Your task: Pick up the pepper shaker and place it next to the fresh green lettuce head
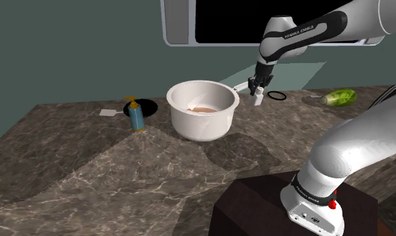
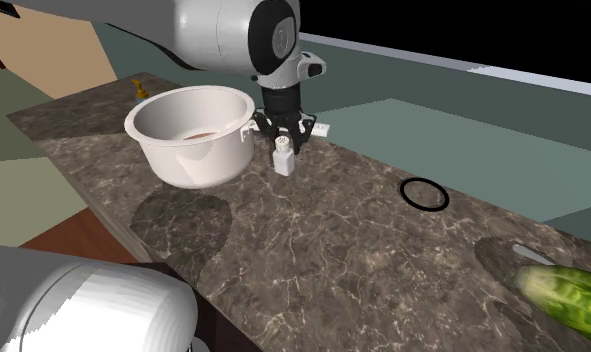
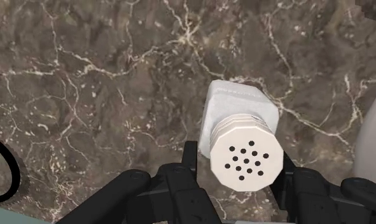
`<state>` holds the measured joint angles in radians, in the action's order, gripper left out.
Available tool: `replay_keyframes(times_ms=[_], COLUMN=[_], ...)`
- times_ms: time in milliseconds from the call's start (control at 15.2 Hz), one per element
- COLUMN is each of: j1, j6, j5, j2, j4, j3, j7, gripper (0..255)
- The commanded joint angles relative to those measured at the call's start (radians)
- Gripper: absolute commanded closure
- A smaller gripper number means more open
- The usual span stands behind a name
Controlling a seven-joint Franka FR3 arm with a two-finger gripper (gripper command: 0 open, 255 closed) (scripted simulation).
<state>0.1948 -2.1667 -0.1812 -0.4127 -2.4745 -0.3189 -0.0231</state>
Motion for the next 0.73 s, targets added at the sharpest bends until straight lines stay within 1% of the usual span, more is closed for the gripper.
replay_keyframes(times_ms=[0, 660], j1=[-0.001, -0.004], j6=[0.031, 0.173], j5=[0.002, 0.010], j2=[-0.009, -0.044], j4=[0.022, 0.129], j3=[0.004, 0.022], j7=[0.001, -0.002], gripper=[255, 255])
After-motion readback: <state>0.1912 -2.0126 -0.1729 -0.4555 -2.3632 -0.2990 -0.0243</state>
